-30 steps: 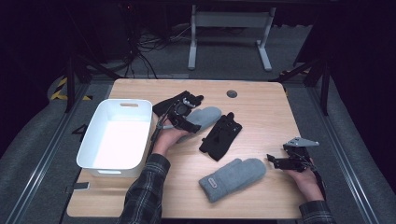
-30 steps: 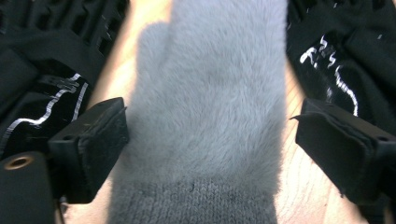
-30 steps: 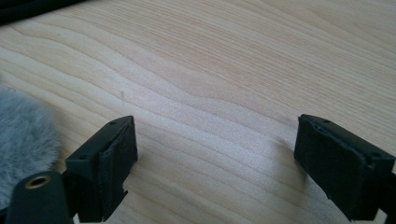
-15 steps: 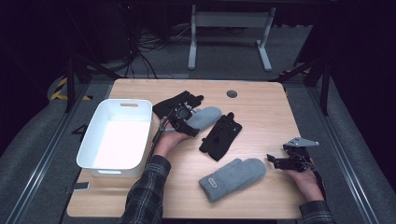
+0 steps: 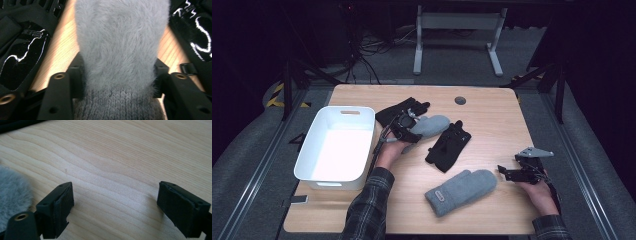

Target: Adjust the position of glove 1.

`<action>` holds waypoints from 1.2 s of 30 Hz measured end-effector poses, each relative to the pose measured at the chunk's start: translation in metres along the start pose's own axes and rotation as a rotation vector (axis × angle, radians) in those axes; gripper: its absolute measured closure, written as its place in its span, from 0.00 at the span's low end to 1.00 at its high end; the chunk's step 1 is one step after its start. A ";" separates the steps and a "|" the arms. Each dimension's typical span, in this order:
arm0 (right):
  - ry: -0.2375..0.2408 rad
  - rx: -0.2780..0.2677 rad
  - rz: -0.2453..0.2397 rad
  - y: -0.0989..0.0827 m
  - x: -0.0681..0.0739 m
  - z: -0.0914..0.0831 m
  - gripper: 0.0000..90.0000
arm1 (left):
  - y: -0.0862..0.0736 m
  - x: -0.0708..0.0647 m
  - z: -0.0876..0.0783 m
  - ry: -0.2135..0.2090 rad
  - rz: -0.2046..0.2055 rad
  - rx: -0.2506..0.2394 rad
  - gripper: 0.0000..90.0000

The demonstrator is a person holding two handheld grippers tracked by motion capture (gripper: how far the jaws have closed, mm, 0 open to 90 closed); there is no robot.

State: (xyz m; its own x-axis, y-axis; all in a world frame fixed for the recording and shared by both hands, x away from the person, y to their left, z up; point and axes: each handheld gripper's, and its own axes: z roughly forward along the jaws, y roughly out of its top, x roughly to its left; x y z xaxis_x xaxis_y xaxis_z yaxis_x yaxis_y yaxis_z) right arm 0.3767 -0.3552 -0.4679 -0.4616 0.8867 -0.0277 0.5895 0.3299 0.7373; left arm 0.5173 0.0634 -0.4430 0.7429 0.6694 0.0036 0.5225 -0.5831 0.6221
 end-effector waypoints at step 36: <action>-0.002 0.000 0.002 0.000 0.001 0.000 0.16 | 0.003 -0.074 -0.082 -0.176 -0.004 -0.107 0.66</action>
State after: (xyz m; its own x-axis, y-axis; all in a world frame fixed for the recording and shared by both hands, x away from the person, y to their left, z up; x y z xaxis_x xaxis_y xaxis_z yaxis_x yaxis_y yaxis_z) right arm 0.3764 -0.3547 -0.4677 -0.4592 0.8879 -0.0277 0.5904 0.3283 0.7373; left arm 0.4300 0.0500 -0.3767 0.8073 0.5756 -0.1303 0.4855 -0.5220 0.7013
